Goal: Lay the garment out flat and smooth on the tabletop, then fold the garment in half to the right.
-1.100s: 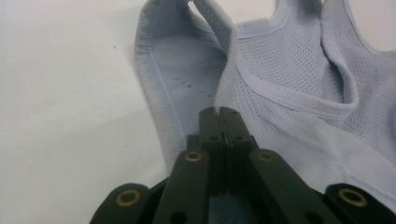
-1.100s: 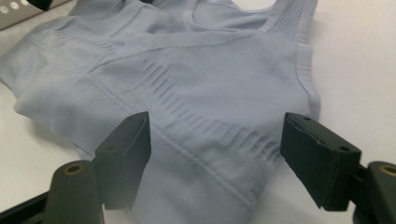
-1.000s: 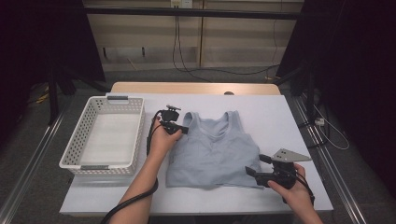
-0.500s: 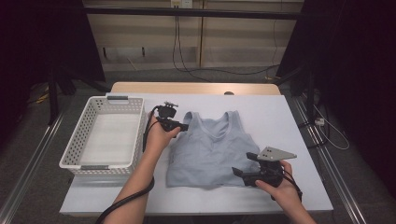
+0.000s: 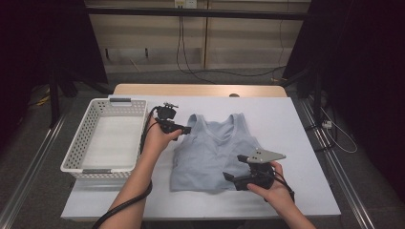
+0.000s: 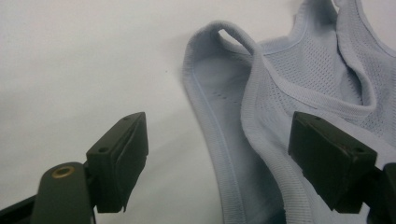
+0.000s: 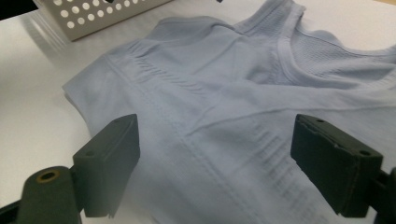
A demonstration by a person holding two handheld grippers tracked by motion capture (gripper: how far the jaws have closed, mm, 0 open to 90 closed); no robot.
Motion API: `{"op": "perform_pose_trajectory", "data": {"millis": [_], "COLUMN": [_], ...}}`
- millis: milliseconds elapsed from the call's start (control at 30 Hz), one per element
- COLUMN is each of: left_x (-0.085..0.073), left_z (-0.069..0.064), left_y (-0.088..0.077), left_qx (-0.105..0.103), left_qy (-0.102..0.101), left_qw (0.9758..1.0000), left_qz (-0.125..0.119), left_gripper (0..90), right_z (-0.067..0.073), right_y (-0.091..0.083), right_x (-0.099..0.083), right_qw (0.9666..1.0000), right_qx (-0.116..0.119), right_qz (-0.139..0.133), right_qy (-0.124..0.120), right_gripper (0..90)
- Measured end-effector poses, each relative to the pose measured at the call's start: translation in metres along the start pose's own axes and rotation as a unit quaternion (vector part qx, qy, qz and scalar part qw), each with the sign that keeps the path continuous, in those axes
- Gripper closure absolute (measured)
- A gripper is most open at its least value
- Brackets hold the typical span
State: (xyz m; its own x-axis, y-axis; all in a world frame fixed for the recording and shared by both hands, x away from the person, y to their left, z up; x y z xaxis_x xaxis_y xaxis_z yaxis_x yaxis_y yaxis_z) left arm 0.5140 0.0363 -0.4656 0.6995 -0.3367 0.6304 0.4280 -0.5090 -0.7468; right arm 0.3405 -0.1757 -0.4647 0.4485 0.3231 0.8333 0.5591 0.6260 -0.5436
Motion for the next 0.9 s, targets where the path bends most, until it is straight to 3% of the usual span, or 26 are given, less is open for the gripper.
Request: {"op": "perform_pose_trajectory", "data": {"millis": [300, 767, 900], "left_x": [0.003, 0.004, 0.005], "left_z": [0.0, 0.005, 0.006], "left_y": [0.001, -0.002, -0.004], "left_qx": [-0.007, -0.005, -0.005], "left_qy": [0.005, 0.008, 0.008], "left_qw": [1.0, 1.0, 1.0], "left_qz": [0.001, 0.002, 0.002], "left_gripper": [19.0, 18.6, 18.6], "right_z": [0.023, 0.045, 0.049], "right_y": [0.018, 0.041, 0.044], "right_x": [0.01, 0.017, 0.018], "right_qw": [0.9995, 0.998, 0.9978], "right_qx": [0.025, 0.058, 0.056], "right_qz": [0.001, 0.008, 0.008], "right_qy": [-0.02, -0.026, -0.033], "right_gripper": [15.4, 14.7, 14.4]}}
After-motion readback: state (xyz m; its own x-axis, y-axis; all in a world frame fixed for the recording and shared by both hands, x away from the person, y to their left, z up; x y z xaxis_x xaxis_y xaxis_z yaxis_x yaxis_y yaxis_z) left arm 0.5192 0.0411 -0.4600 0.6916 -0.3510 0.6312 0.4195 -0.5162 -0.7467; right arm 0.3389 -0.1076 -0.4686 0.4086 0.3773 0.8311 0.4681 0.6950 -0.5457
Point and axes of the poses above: each handheld gripper's, and its own axes: y roughly forward along the jaws, x roughly out of its top, z roughly to its left, the point moved 7 cm from there along y, roughly forward along the jaws, and after that the axes turned 1 degree about z, right-handed, at the moved point
